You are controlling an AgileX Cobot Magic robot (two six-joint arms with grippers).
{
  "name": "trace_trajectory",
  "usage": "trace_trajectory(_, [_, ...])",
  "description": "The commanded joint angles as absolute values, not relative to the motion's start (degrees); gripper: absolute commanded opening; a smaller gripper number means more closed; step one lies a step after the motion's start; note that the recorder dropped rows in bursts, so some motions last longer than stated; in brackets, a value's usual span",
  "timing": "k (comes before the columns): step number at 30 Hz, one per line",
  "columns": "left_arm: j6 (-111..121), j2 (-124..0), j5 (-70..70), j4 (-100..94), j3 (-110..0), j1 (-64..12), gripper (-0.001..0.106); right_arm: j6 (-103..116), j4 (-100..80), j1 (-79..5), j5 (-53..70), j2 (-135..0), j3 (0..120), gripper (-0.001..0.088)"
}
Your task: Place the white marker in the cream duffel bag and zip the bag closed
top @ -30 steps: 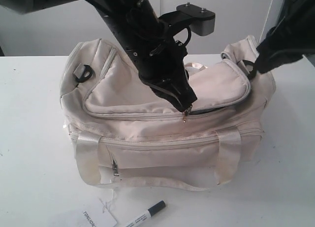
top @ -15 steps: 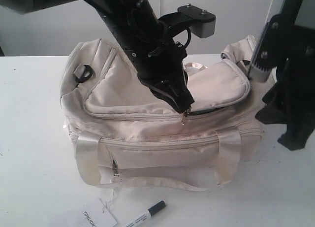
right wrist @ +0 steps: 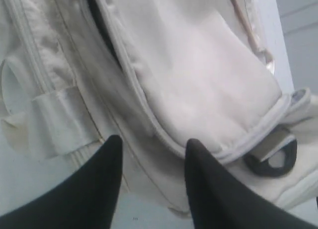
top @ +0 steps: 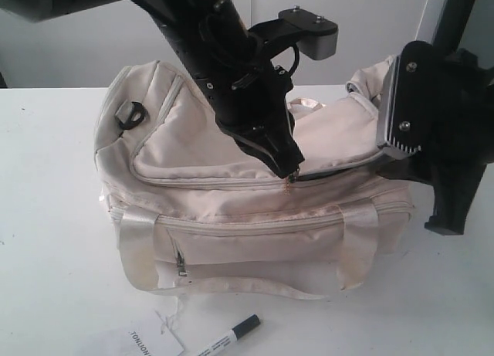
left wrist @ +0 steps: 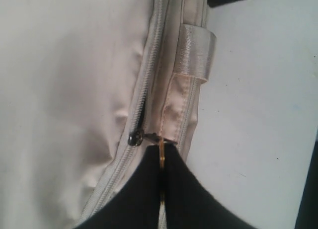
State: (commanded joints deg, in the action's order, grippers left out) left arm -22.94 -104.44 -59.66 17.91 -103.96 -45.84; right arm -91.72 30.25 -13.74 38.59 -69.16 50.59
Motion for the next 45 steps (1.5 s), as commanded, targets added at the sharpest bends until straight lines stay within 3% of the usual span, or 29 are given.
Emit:
trace_trajectory(3, [-22.94, -104.44, -59.66, 17.91, -103.96, -45.84, 0.0, -97.31, 33.77, -13.74, 39.64, -70.66, 50.59, 0.0519])
trace_trajectory(20, [-22.94, -104.44, -59.52, 17.91, -103.96, -45.84, 0.0, -108.21, 44.4, -13.74, 38.0, -80.22, 50.59, 0.0515])
trace_trajectory(26, [-22.94, -104.44, -59.52, 17.91, -103.96, -45.84, 0.0, -108.21, 46.11, -13.74, 38.65, -81.4, 50.59, 0.0326])
trace_trajectory(33, [-22.94, -104.44, -59.52, 17.91, -103.96, -45.84, 0.0, -107.96, 46.52, -13.74, 38.53, -81.53, 50.59, 0.0013])
trace_trajectory(45, [-22.94, -104.44, -62.69, 13.4, -103.96, -45.84, 0.0, -107.74, 46.52, -13.74, 38.15, -81.53, 50.59, 0.0])
